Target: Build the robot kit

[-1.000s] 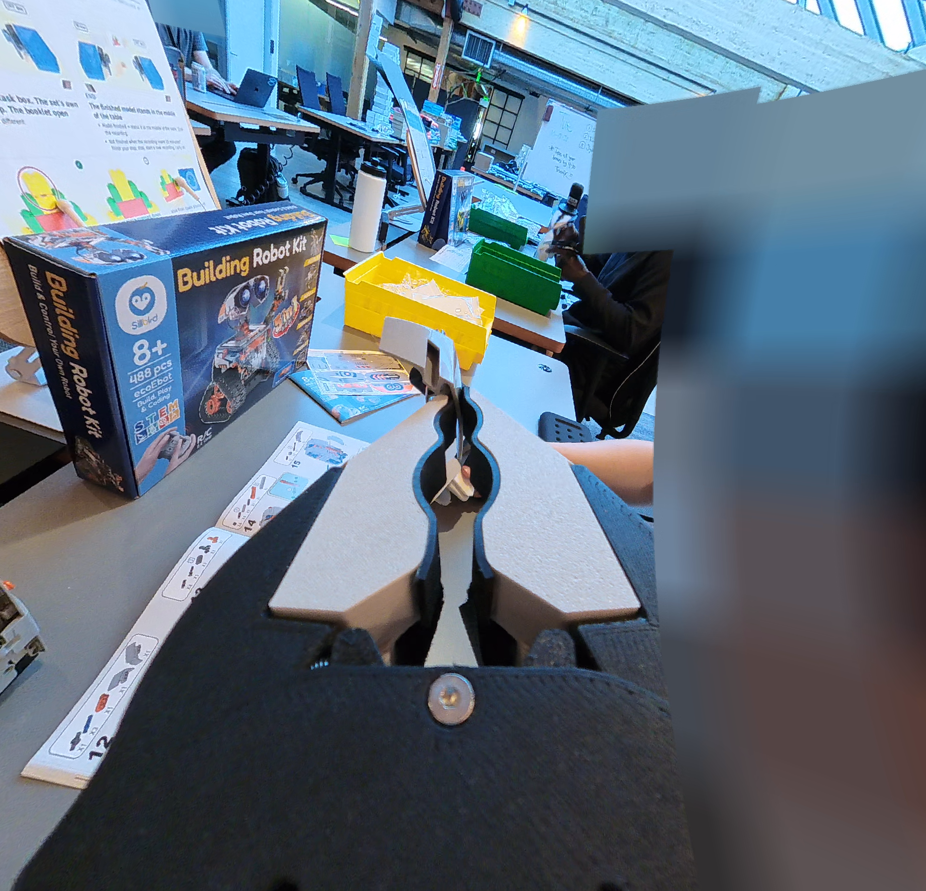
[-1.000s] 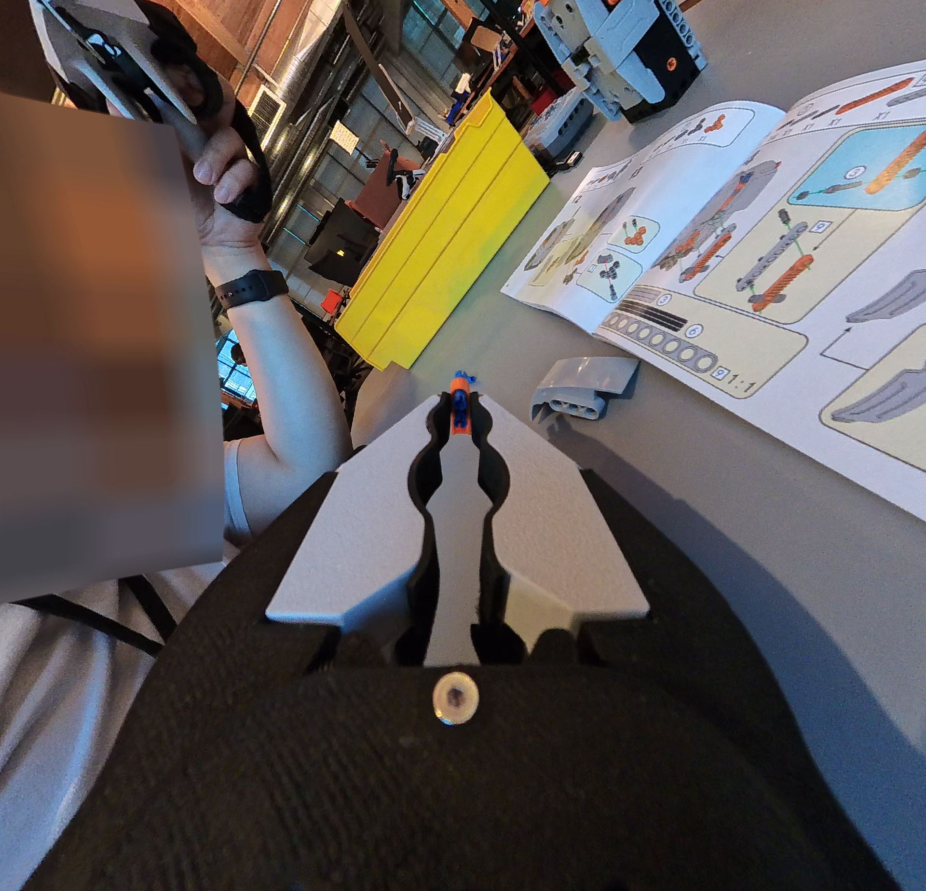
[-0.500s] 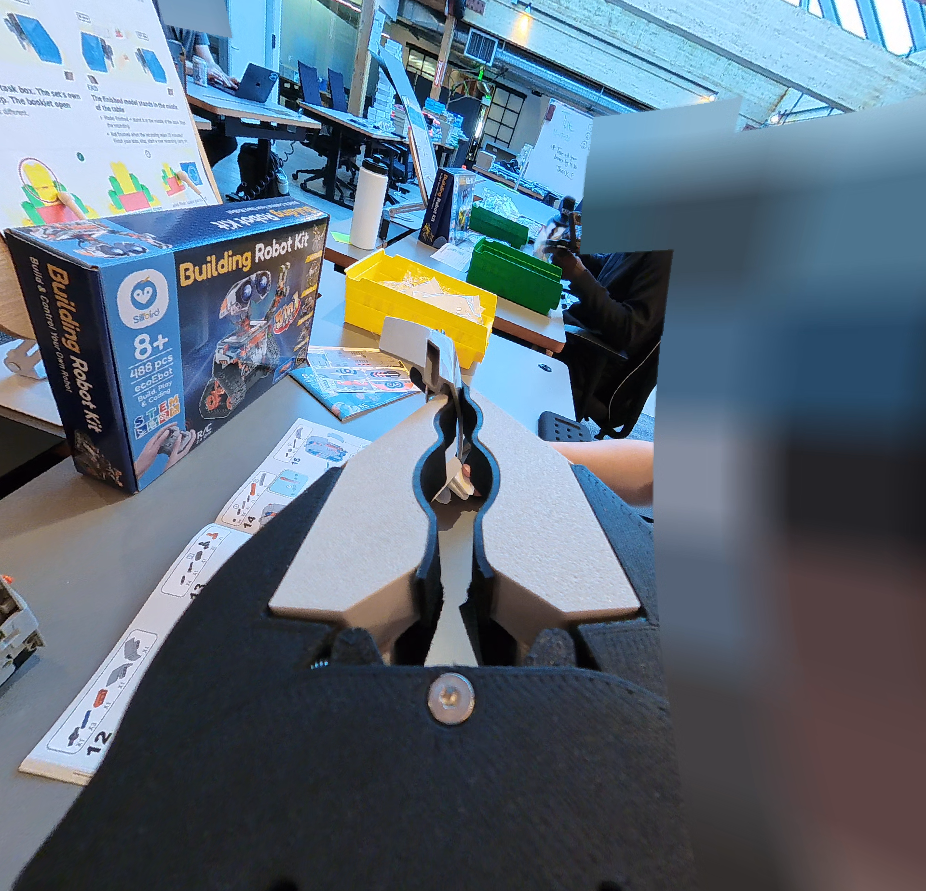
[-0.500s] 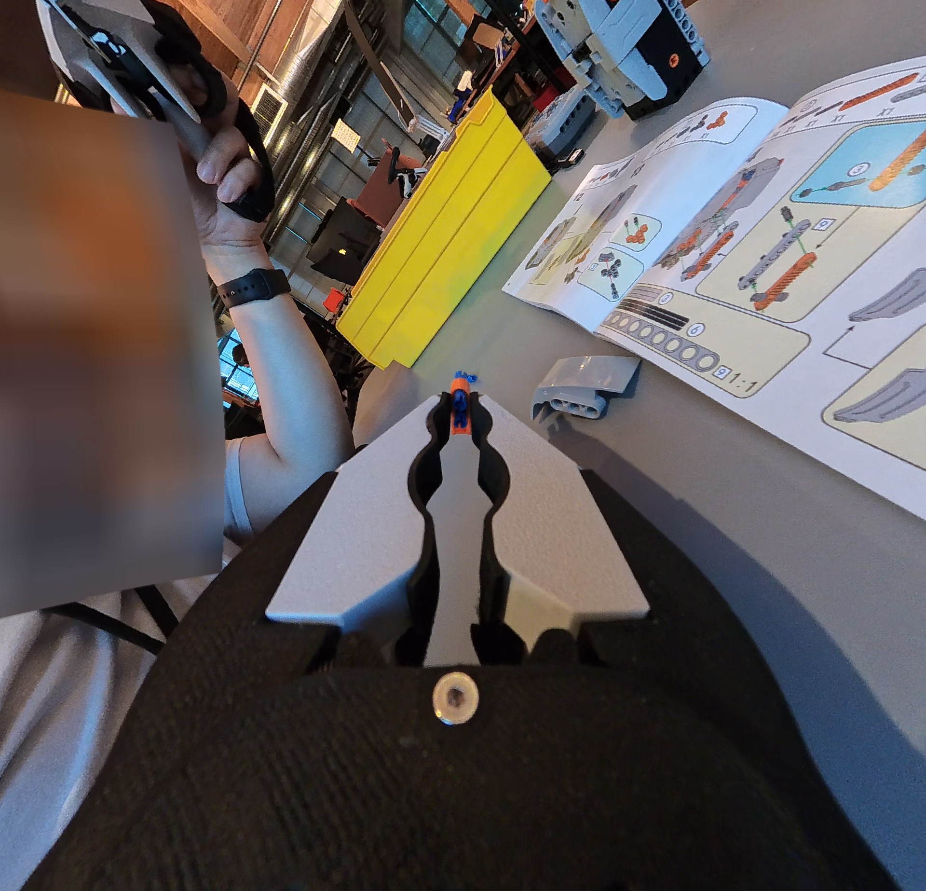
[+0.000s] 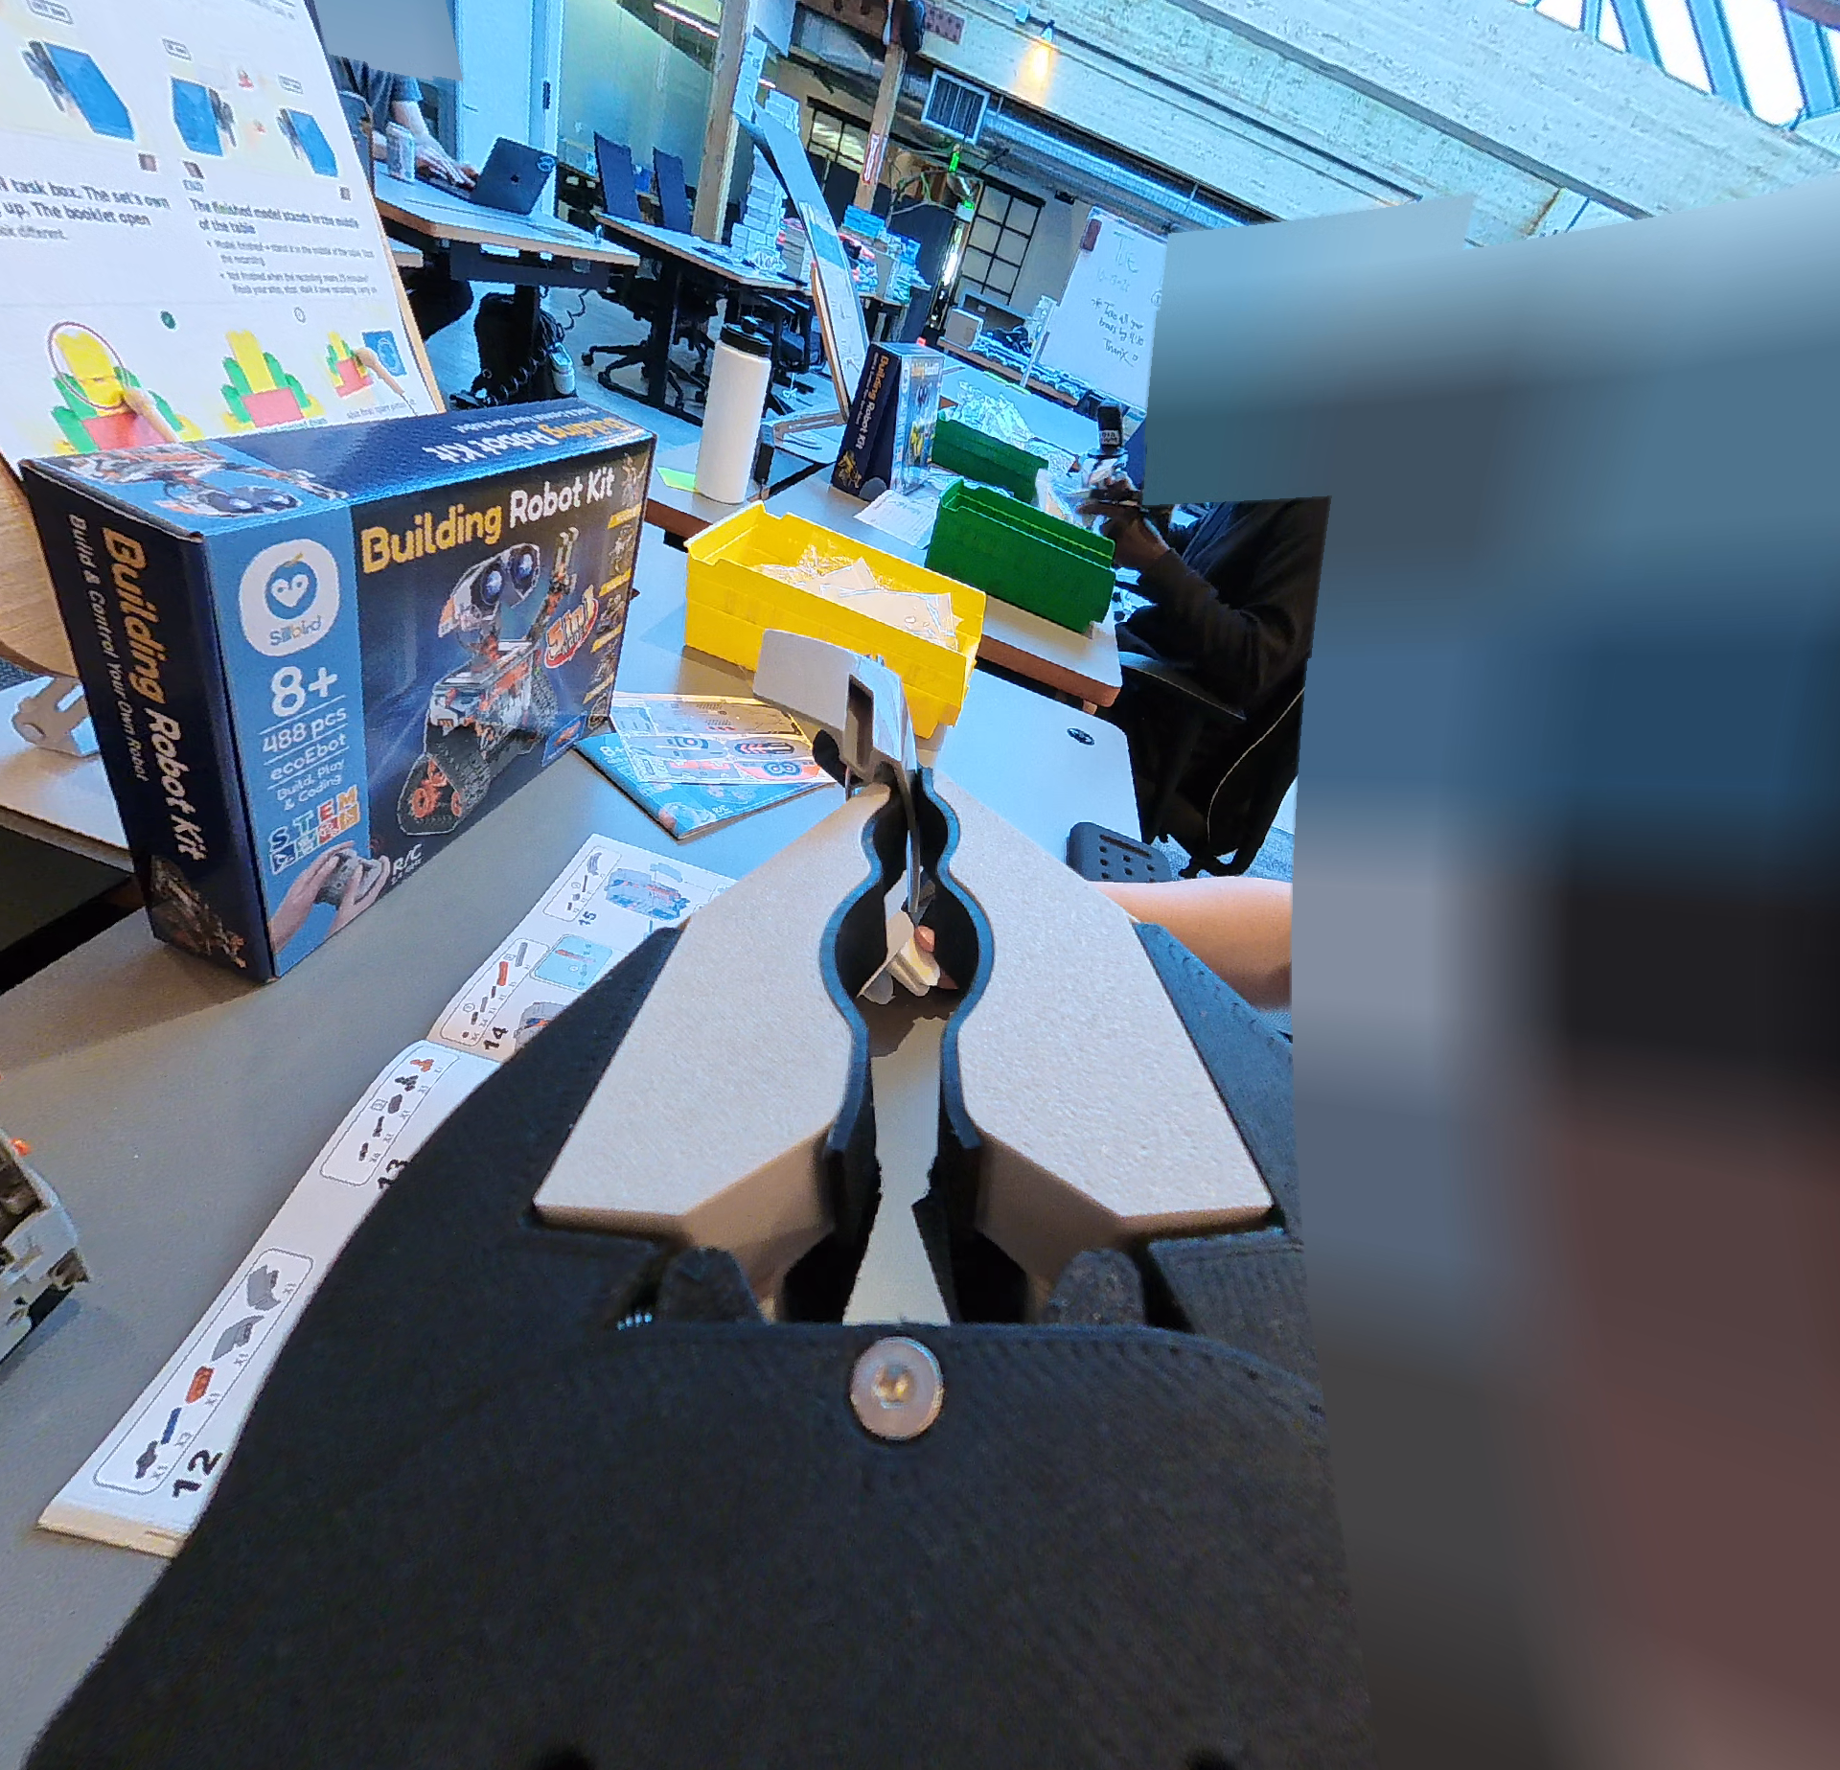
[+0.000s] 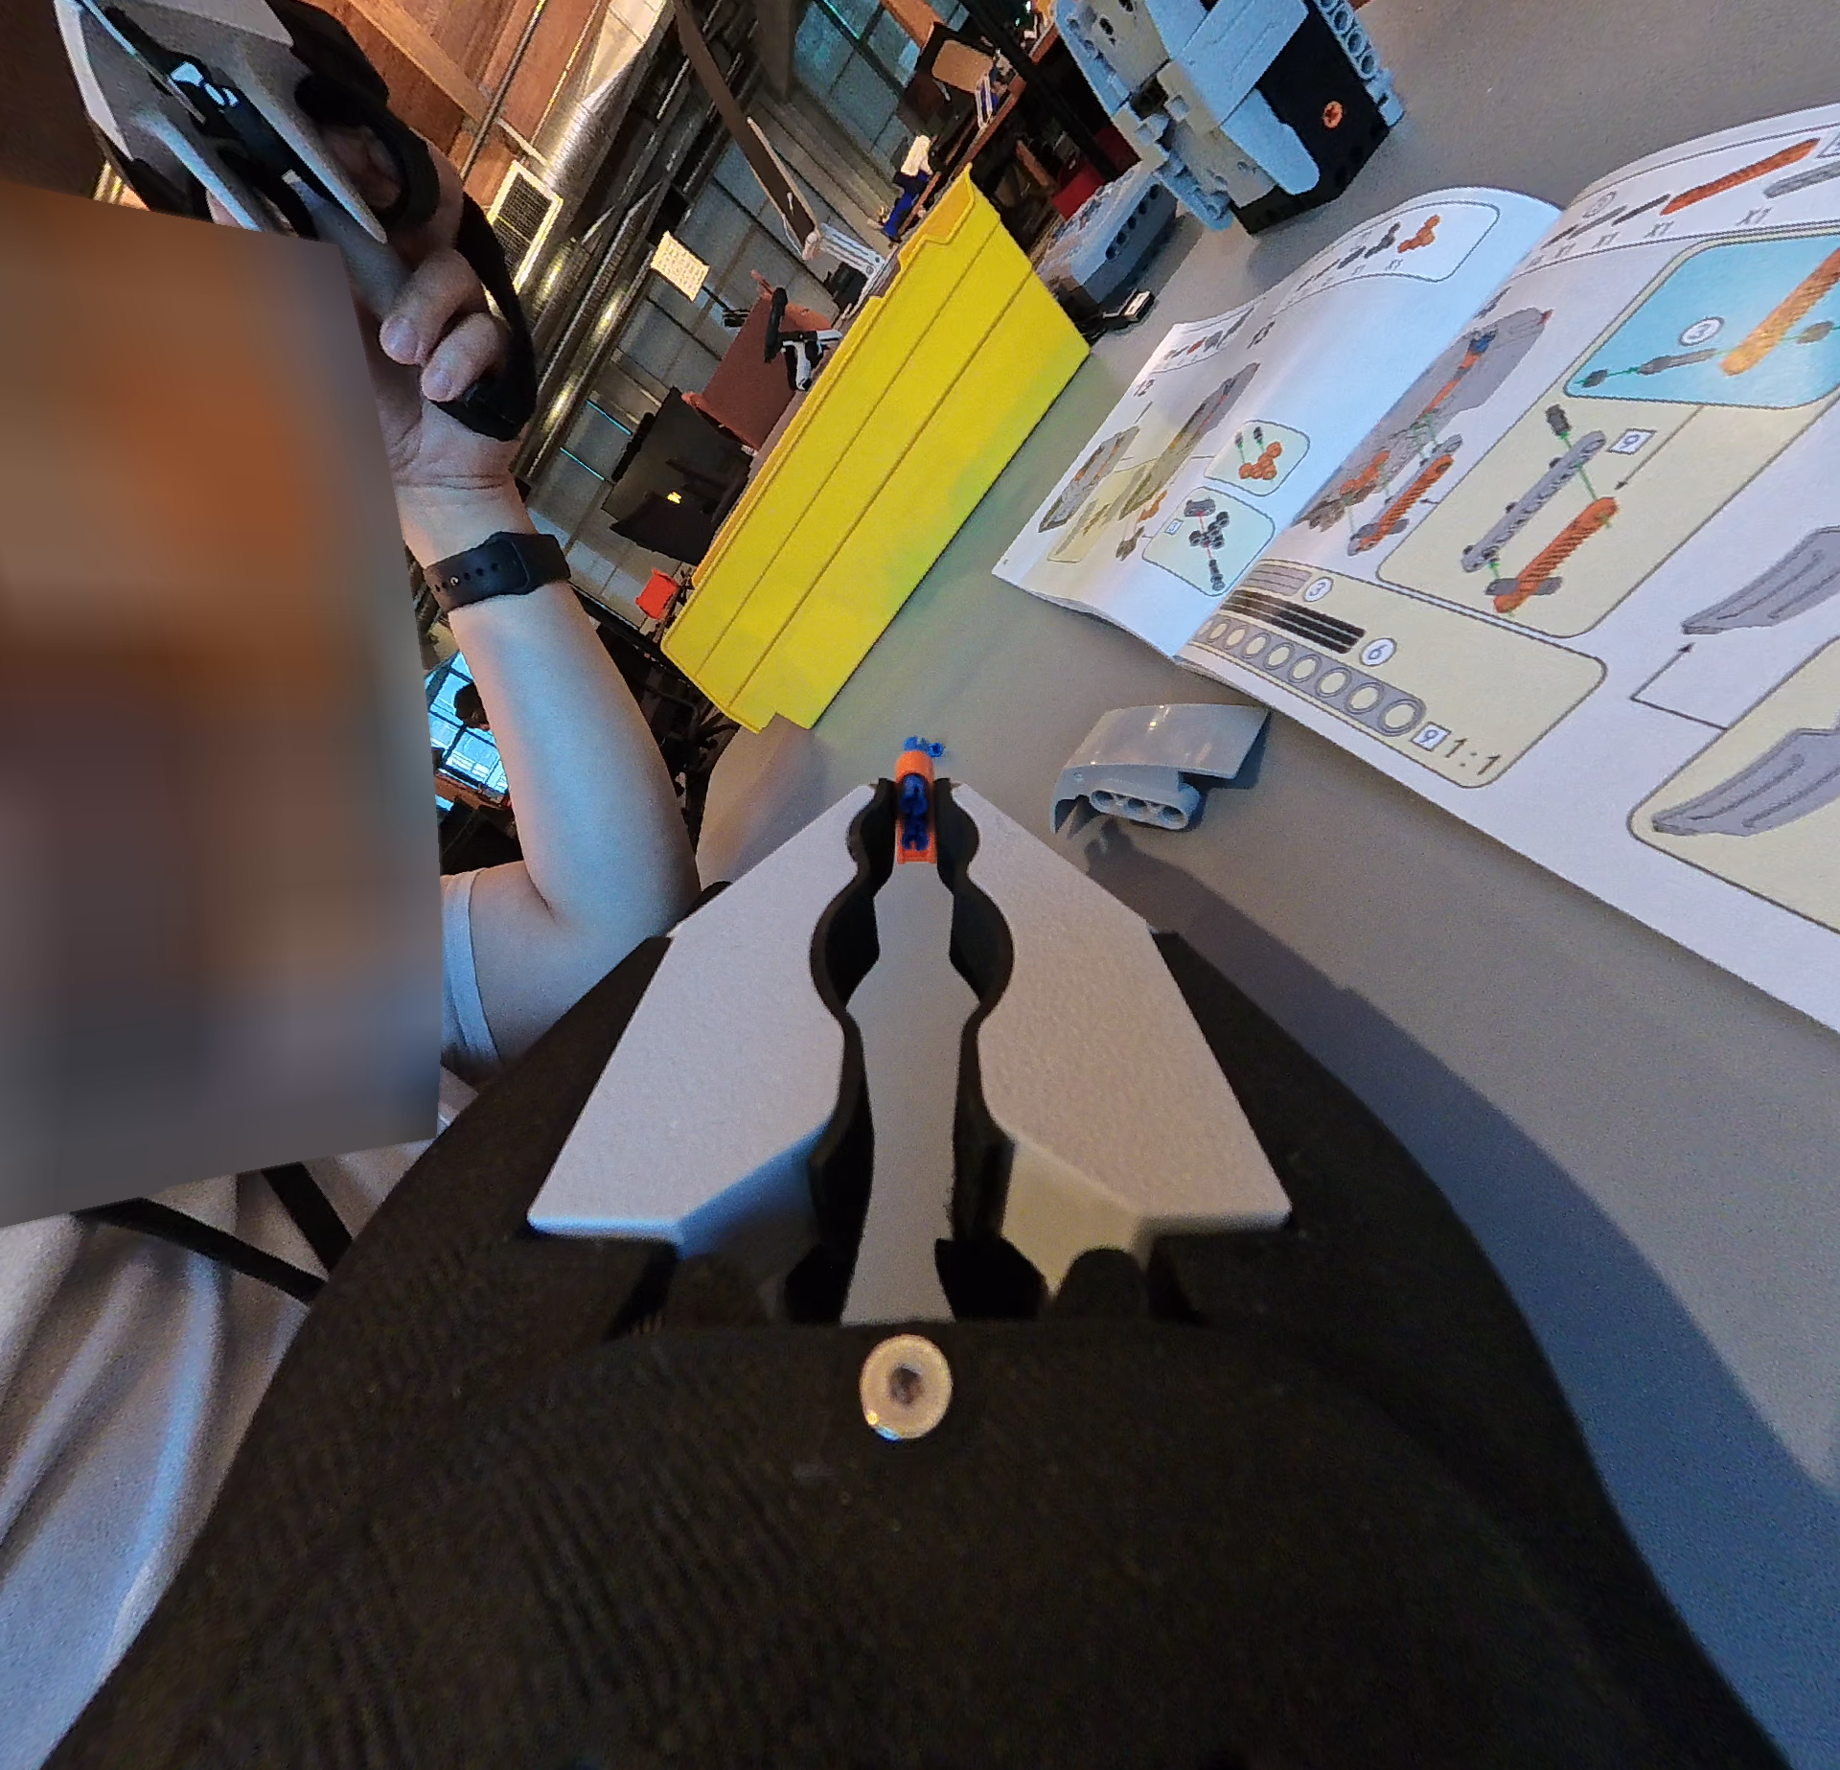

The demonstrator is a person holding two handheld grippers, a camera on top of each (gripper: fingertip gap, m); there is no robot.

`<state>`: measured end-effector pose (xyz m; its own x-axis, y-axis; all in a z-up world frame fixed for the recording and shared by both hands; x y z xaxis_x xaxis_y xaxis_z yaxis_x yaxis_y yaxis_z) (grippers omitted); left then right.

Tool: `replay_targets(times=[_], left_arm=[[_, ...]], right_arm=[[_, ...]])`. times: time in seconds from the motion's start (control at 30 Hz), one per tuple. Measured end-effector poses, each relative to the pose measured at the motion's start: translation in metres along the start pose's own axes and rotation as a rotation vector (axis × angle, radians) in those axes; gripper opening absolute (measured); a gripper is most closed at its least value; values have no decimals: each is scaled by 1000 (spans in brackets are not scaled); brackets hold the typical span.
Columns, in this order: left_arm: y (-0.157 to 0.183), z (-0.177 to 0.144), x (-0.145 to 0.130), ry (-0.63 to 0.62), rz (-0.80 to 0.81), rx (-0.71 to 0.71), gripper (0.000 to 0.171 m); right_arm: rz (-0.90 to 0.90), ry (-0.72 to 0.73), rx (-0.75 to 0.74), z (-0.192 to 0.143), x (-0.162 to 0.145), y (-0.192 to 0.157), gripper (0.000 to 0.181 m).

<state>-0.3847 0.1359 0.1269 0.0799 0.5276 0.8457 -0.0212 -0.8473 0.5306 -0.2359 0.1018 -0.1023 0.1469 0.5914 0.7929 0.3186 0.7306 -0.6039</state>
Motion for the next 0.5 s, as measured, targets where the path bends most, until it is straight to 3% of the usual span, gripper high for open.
replay_targets(times=[0.5], left_arm=[[2,4,0,6,-11,1,0]], right_arm=[[1,-1,-2,0,0,0,6]])
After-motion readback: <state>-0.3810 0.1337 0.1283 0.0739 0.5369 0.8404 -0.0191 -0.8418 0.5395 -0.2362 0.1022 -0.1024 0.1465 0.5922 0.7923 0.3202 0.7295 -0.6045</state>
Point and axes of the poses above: each gripper's, where its closed fingertips meet, z out along the fingers, x out of its top, y = z × x across the jaws, the point moved 1 cm from there along -z, back along the fingers, and after that the axes turned 13 degrees about -z, right-handed, at the moved point
